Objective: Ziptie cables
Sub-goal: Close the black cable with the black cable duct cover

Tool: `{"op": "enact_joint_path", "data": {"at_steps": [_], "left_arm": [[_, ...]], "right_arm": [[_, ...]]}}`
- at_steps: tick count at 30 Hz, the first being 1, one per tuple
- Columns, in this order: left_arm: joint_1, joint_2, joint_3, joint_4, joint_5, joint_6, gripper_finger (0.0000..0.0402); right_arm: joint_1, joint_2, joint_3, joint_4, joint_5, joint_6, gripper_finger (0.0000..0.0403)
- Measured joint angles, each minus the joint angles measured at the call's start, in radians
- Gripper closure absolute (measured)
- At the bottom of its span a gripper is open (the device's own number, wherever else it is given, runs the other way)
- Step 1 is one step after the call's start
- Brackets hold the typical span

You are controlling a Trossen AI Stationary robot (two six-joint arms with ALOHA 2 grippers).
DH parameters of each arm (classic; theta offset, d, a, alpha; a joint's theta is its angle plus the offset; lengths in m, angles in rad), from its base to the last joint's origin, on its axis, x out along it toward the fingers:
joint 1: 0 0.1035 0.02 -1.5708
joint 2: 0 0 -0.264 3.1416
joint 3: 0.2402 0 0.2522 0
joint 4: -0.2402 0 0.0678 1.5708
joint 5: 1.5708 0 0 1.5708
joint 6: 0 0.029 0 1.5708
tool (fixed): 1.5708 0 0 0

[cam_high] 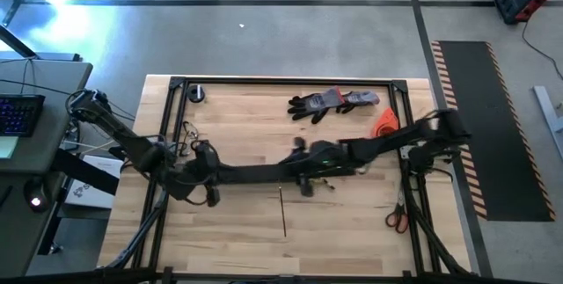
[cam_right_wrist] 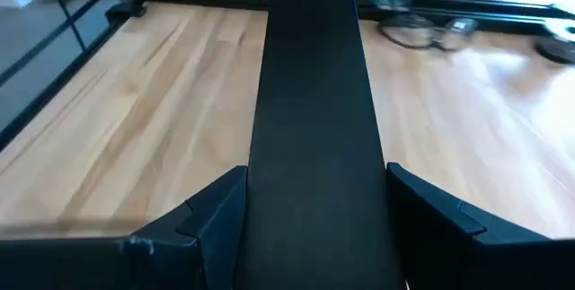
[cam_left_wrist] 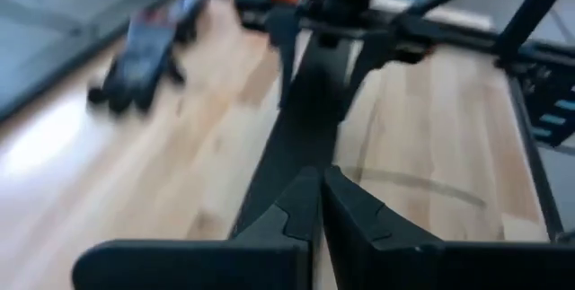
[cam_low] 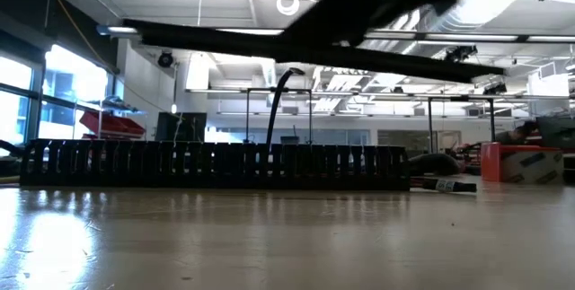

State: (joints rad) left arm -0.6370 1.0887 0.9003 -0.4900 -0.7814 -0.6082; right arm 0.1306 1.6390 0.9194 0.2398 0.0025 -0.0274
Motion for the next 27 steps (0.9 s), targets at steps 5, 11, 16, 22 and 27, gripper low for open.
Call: {"op": "enact_joint_path", "data": {"at_steps": [5, 11, 16, 22, 27], "left_arm": [[-0.005, -0.055, 0.000, -0.251, 0.072, -0.242, 0.0401], [-0.007, -0.060, -0.002, -0.482, 0.149, -0.454, 0.0401], [-0.020, -0.072, -0.064, -0.499, 0.211, -0.530, 0.0402], [-0.058, -0.080, -0.161, -0.488, 0.229, -0.640, 0.0401], [-0.086, -0.080, -0.216, -0.469, 0.222, -0.694, 0.0401]], "right_arm": [[-0.006, 0.217, 0.263, -0.144, -0.019, -0.059, 0.0196], [-0.026, 0.420, 0.557, -0.330, -0.010, -0.060, 0.0196], [-0.059, 0.530, 0.723, -0.446, -0.030, -0.003, 0.0196], [-0.085, 0.567, 0.773, -0.480, -0.096, 0.076, 0.0196], [-0.085, 0.567, 0.770, -0.476, -0.116, 0.120, 0.0196]]}}
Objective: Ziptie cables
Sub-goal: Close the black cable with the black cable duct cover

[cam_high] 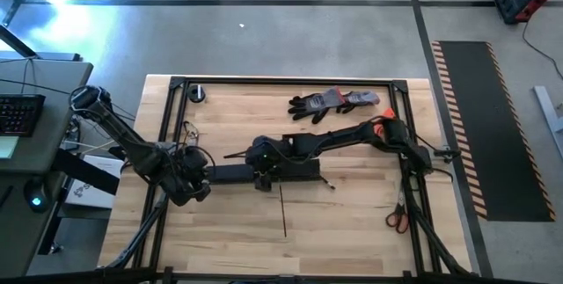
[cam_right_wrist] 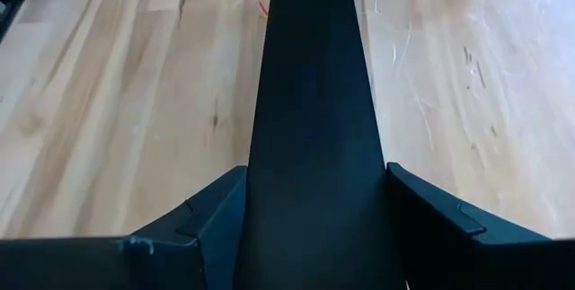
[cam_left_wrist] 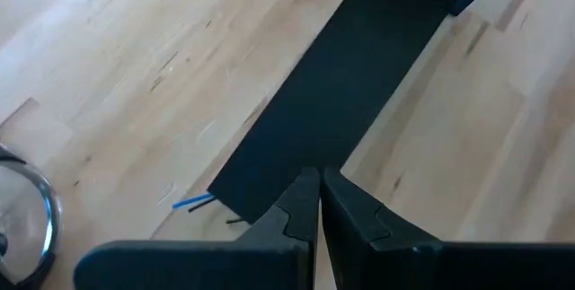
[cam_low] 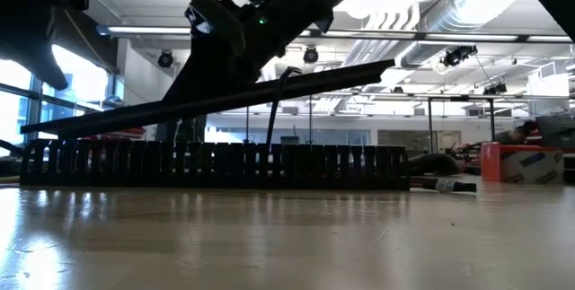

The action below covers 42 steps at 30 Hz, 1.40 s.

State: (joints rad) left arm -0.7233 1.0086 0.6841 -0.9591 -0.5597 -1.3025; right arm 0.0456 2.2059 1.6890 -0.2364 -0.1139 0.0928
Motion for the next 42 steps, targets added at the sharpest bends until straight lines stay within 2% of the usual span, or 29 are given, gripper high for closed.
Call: {"op": "enact_joint_path", "data": {"at_steps": [22, 35, 42], "left_arm": [[-0.012, -0.003, -0.225, 0.268, -0.009, -0.023, 0.0401], [-0.011, -0.032, -0.225, 0.266, 0.004, -0.001, 0.0401], [-0.011, -0.046, -0.213, 0.271, -0.044, 0.024, 0.0401]], "right_arm": [[0.008, 0.033, -0.002, -0.019, 0.005, 0.047, 0.0197], [0.007, 0.033, 0.033, -0.049, -0.005, 0.038, 0.0197], [0.009, 0.032, 0.073, -0.103, -0.008, 0.044, 0.0197]]}}
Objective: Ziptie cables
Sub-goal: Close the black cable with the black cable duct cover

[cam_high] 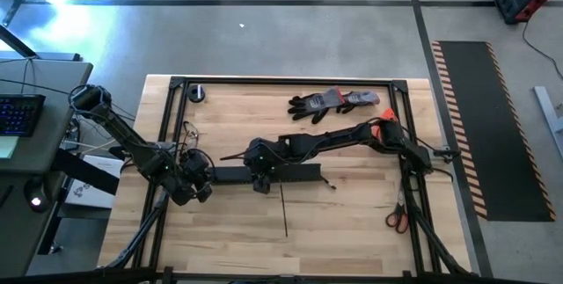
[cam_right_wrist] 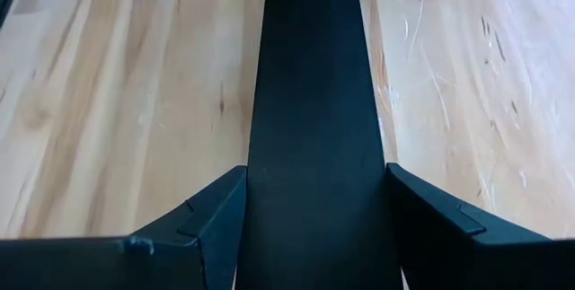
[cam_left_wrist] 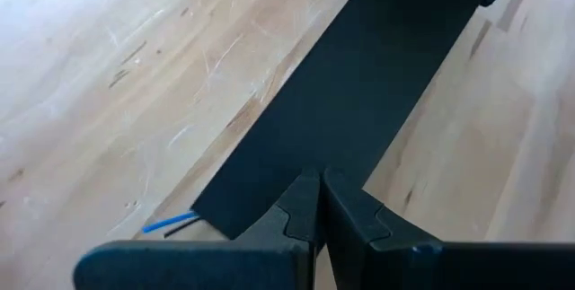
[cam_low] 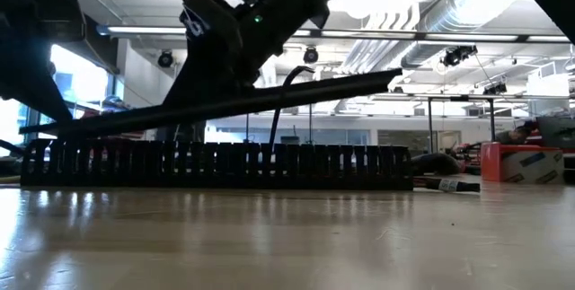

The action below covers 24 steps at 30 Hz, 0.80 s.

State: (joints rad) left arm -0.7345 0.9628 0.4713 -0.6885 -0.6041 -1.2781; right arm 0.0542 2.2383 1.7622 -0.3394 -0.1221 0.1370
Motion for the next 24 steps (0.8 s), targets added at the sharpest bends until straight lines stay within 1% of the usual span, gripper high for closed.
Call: {"op": "enact_joint_path", "data": {"at_steps": [8, 24], "left_arm": [[0.000, 0.024, 0.000, -0.002, -0.033, 0.018, 0.0401], [0.000, 0.033, 0.000, 0.004, -0.044, 0.024, 0.0401]], "right_arm": [[0.008, 0.000, -0.010, -0.022, 0.005, 0.020, 0.0197], [0.014, 0.000, -0.008, -0.002, 0.004, 0.031, 0.0197]]}}
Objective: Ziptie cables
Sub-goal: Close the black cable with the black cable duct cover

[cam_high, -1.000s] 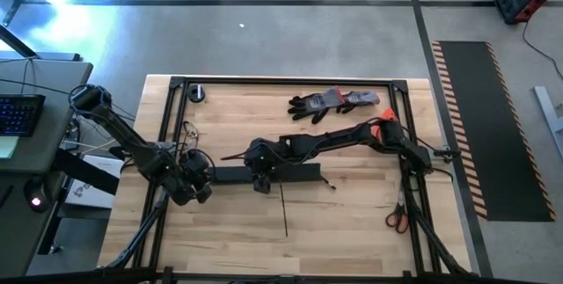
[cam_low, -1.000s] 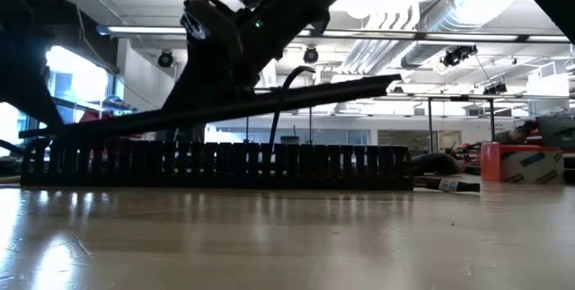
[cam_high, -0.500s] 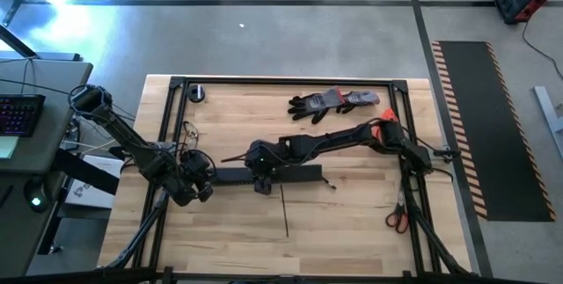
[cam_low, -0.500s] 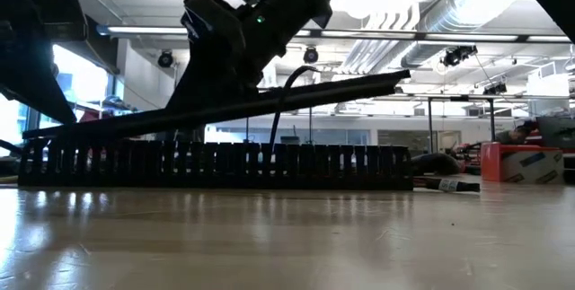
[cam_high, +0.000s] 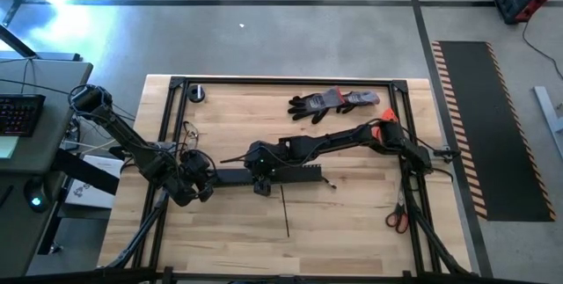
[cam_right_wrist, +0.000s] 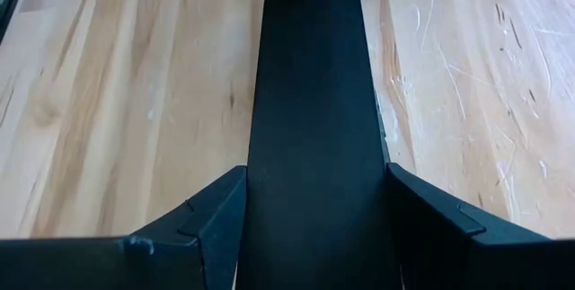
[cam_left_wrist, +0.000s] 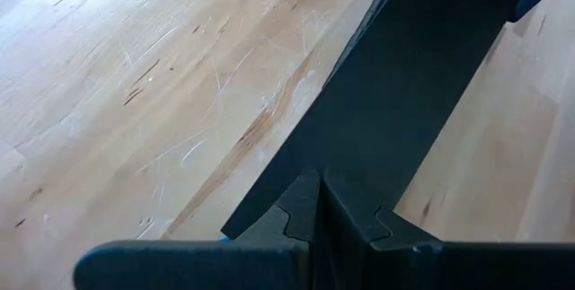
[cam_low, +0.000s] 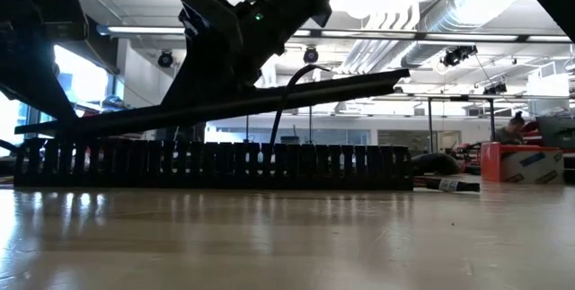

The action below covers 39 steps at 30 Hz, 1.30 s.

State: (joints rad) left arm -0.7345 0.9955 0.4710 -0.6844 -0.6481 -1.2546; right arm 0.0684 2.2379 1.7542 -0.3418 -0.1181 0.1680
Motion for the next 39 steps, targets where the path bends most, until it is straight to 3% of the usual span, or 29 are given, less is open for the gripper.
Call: {"op": "enact_joint_path", "data": {"at_steps": [8, 12, 24, 39], "left_arm": [[0.000, 0.000, 0.000, 0.002, 0.000, 0.002, 0.0402], [-0.001, 0.000, 0.000, 0.002, 0.015, 0.003, 0.0401], [-0.061, -0.034, 0.043, -0.007, 0.034, 0.054, 0.0402], [-0.061, -0.033, -0.098, 0.175, 0.029, 0.018, 0.0402]], "right_arm": [[0.010, 0.000, 0.000, -0.022, 0.004, -0.008, 0.0197], [0.020, -0.001, 0.000, -0.042, 0.056, -0.022, 0.0197], [0.009, -0.001, 0.000, -0.035, 0.016, -0.063, 0.0197], [0.009, -0.001, -0.002, -0.077, 0.012, -0.079, 0.0197]]}}
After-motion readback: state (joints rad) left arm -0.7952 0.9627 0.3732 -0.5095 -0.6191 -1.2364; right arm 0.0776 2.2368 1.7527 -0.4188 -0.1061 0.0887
